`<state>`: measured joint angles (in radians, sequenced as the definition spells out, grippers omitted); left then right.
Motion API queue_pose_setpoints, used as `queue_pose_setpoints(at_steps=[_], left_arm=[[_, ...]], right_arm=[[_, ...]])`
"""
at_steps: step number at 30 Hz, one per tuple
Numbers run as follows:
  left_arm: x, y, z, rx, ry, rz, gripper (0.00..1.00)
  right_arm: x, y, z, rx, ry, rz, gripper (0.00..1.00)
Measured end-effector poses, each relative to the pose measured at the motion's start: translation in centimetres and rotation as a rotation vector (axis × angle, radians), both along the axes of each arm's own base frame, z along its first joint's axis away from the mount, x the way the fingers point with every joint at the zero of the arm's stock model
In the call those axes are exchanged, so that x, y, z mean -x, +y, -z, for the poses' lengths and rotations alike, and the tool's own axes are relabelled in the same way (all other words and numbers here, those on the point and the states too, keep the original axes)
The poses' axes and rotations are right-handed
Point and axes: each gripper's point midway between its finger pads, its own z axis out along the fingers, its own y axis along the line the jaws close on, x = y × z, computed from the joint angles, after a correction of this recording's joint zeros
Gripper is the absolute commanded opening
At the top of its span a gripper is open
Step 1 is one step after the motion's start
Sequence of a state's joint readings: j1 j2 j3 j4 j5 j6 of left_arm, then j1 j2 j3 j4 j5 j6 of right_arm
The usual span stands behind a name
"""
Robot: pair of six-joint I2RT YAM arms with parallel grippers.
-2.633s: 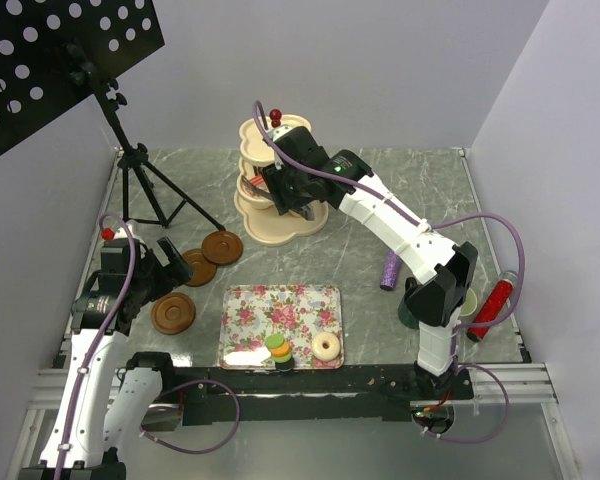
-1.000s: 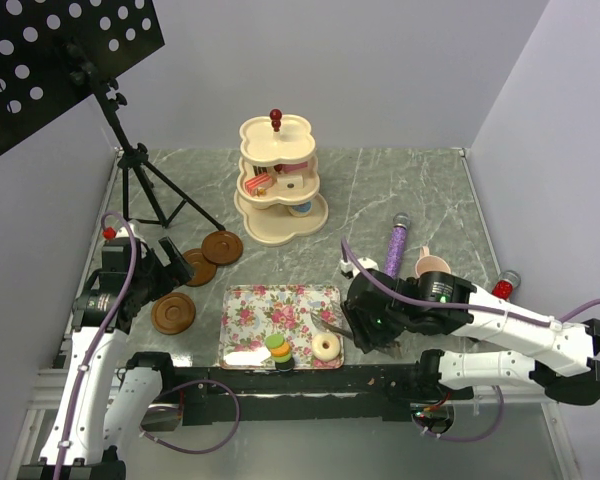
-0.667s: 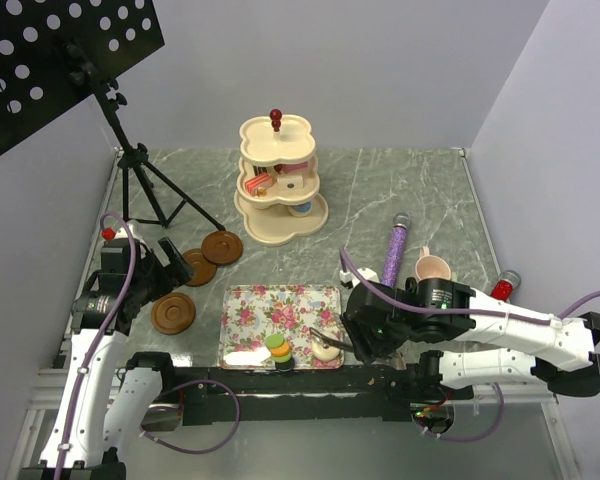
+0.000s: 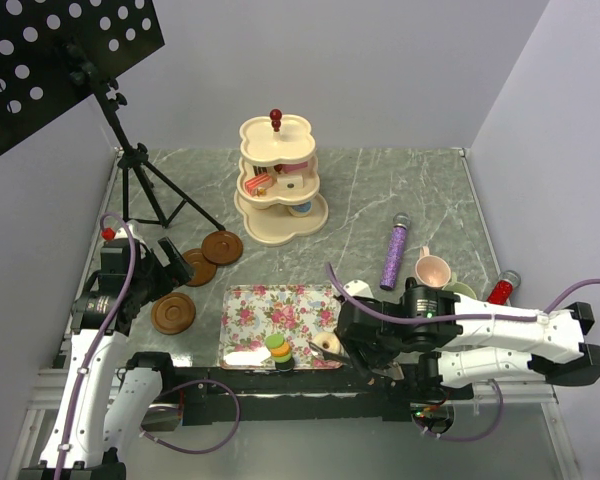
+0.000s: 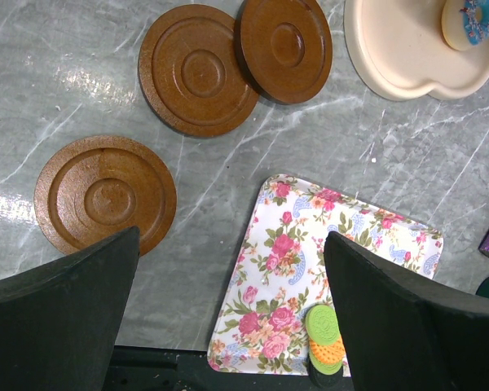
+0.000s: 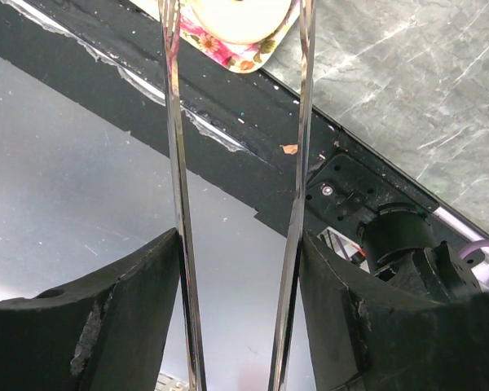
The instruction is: Serve the afternoon tea
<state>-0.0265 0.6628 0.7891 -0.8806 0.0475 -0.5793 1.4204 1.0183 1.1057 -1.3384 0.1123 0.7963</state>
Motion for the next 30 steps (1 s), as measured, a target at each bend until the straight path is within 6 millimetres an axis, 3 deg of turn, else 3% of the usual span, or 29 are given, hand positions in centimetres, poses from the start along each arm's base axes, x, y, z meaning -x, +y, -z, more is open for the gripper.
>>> queue_pose_setpoints(at_steps=[18,30], left_arm=[[0.0,0.0,0.0,0.0,0.0,0.001,1.0],[0.0,-0.1,0.0,0.003,0.0,0.008,1.0]], right_arm=[[0.1,0.4,1.1,0.071,0.006,-0.016,0.64],[0.0,0.6,1.4,0.091,0.005,-0.037,0.52]])
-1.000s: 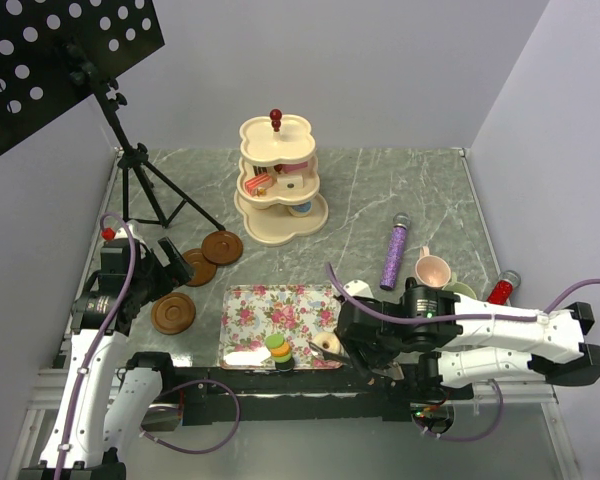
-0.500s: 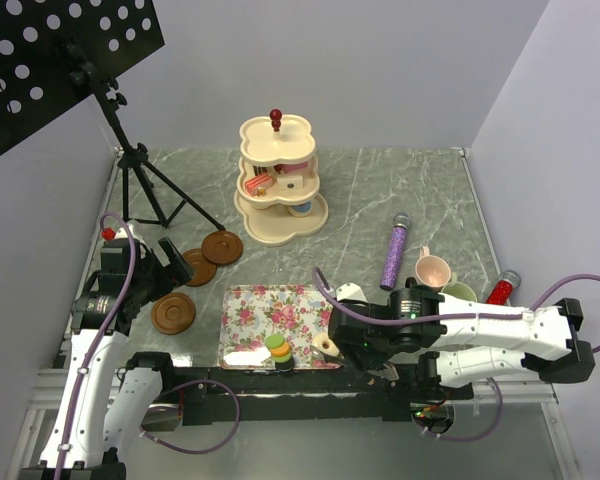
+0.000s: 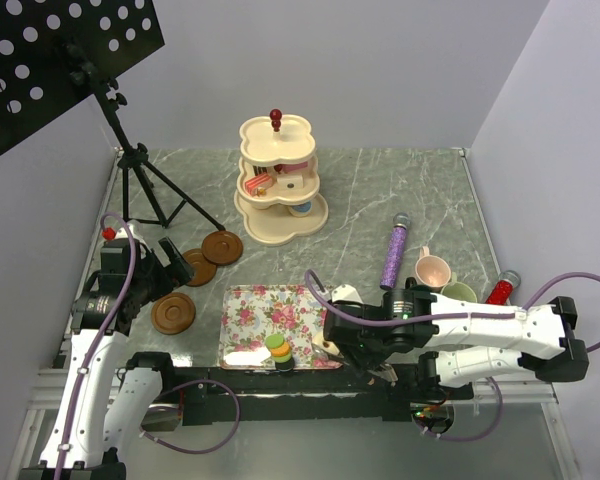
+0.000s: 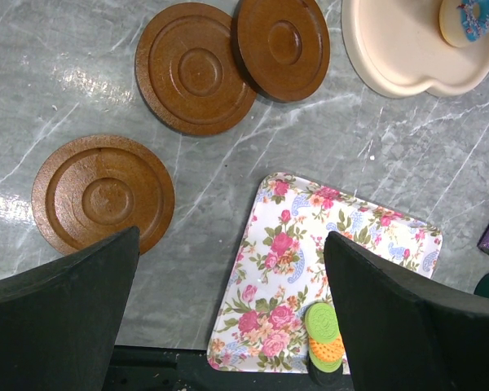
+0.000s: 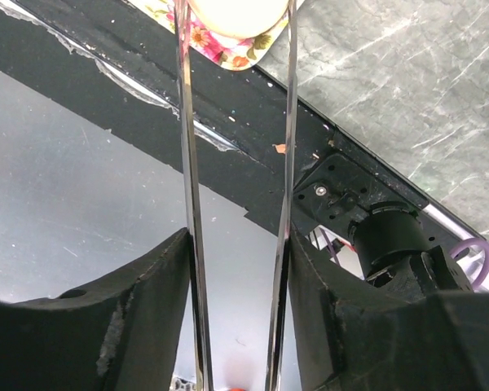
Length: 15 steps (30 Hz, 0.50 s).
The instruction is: Serve the afternoon tea
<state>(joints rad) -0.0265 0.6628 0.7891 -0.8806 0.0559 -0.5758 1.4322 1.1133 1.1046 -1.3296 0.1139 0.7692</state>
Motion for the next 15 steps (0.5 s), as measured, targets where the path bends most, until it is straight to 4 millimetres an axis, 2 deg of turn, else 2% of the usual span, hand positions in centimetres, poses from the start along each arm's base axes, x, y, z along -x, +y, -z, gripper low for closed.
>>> queue_pose_setpoints(at_steps=[8,15], left_arm=[[0.0,0.0,0.0,0.0,0.0,0.0,1.0],[0.0,0.0,0.0,0.0,0.001,0.0,1.0]], right_arm=[[-0.2,0.2,-0.2,-0.004,-0.011,-0.001,0.49],[-2.4,1.0,-1.2,-0.037,-0.045,0.035,0.46]])
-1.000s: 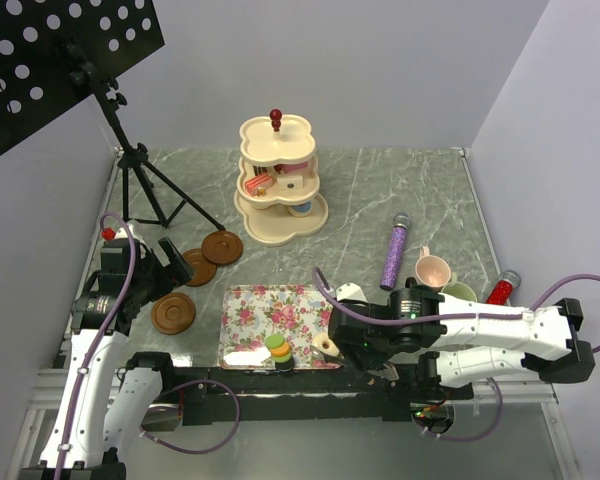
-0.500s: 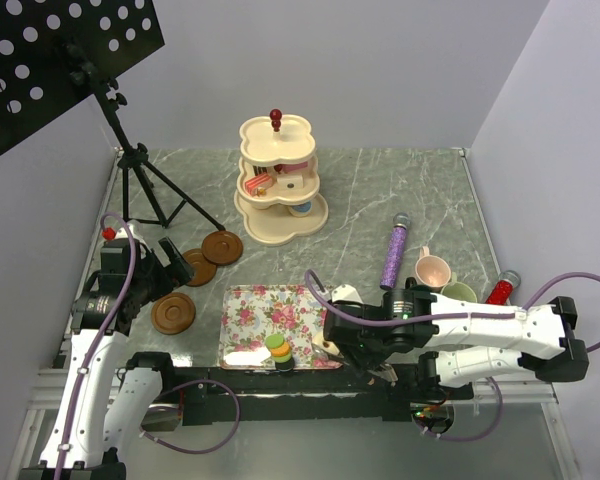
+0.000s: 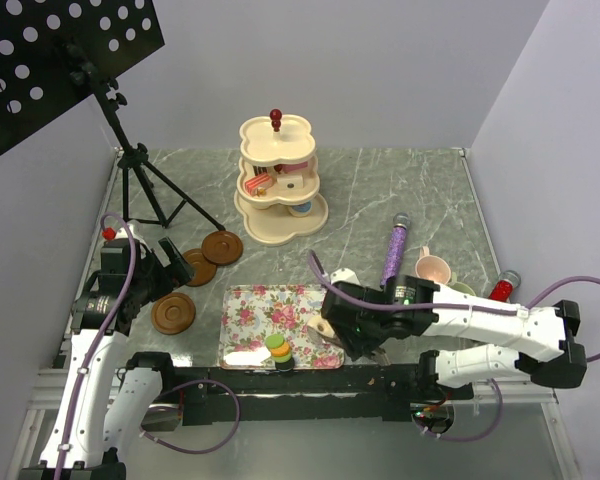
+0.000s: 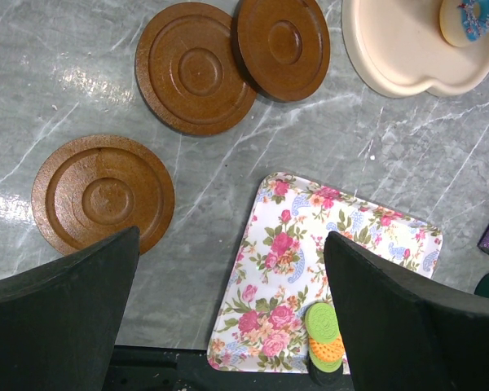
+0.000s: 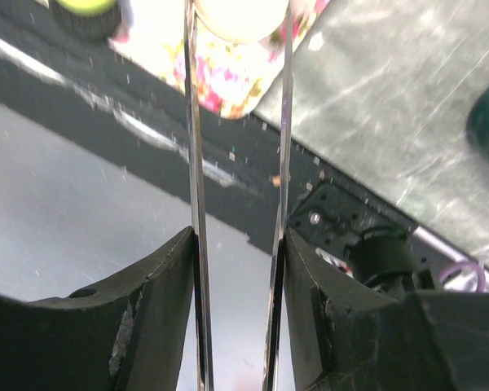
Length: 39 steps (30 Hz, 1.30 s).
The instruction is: Serve the afternoon tea
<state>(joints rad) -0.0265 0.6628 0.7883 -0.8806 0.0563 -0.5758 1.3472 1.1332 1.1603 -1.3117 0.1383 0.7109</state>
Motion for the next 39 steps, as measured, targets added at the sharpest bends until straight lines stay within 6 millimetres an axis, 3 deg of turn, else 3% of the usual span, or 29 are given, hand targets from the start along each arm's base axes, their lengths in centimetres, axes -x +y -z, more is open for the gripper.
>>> queue_pose_setpoints(at_steps=[8,28,39], left_arm=[[0.1,0.0,0.0,0.0,-0.006,-0.001,1.0],[0.2,0.0,-0.1,0.0,-0.012,-0.001,1.0],[0.0,0.0,0.3,0.0,0.008,0.0,1.0]], right_arm=[[-5.7,1.4,-0.7,-0.075,-0.06,0.099,0.45],[-24.0,10.9,-0.8,-0.165,-0.293,0.115,0.41],[-27.9,11.5,1.0,-0.102,-0.335,0.132,0.41]])
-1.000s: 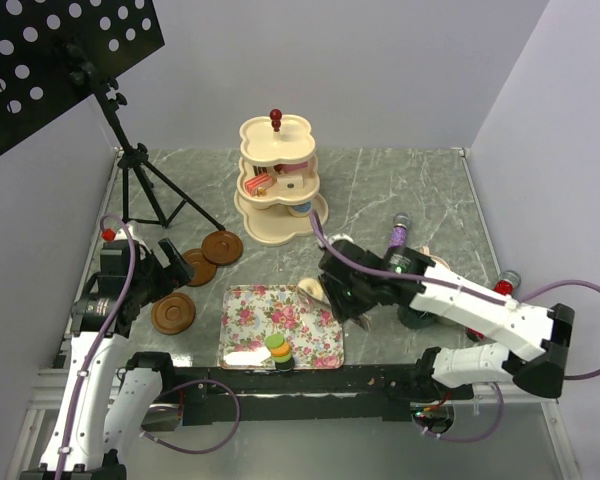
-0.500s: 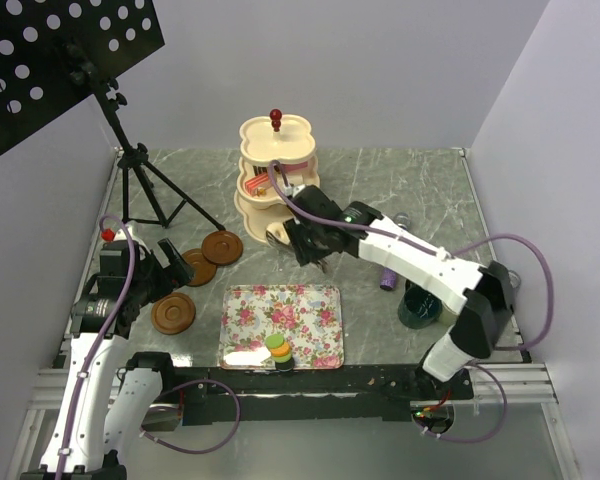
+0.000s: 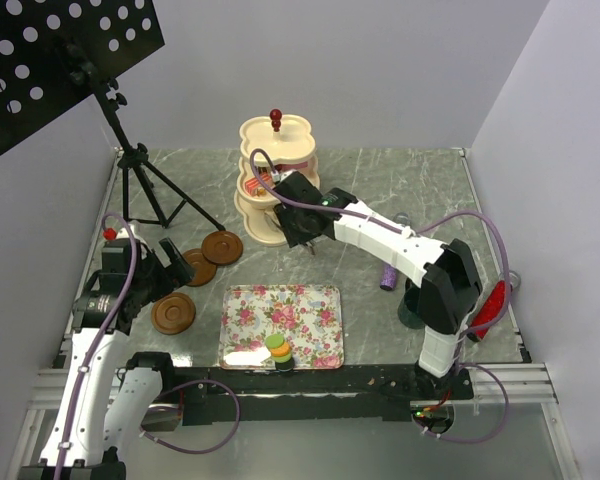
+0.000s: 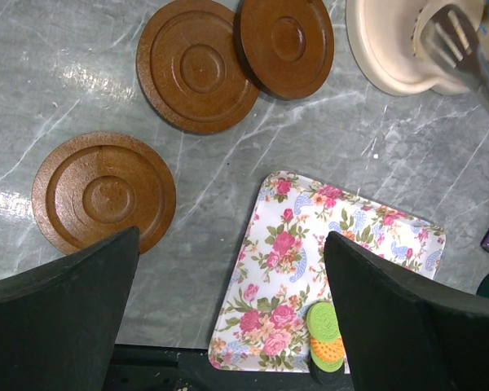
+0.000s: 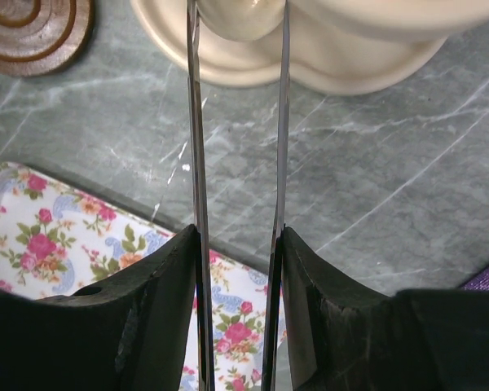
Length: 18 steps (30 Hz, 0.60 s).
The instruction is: Serve the afternoon tea
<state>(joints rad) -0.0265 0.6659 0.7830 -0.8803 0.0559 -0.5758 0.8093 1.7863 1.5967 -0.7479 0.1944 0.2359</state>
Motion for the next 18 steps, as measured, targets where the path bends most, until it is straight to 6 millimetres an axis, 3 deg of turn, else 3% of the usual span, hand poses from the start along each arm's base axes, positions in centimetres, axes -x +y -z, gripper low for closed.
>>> queue_pose_setpoints(at_steps=[6,11,18], left_arm=[[-0.1,0.0,0.2,-0.001,0.011,0.001,1.0],[0.0,0.0,0.3,-0.005,0.014,0.006,1.0],[0.0,-0.1,0.5,-0.003,0.022,0.014,1.0]], right_arm=[[-1.7,0.5,-0.1,0.013,-0.026,0.009,0.41],[-1.8,0.3,0.5,0.031,-0.016,0.014,0.42],[-1.8,0.2,0.5,0.035,-0.015,0.016,0.52]])
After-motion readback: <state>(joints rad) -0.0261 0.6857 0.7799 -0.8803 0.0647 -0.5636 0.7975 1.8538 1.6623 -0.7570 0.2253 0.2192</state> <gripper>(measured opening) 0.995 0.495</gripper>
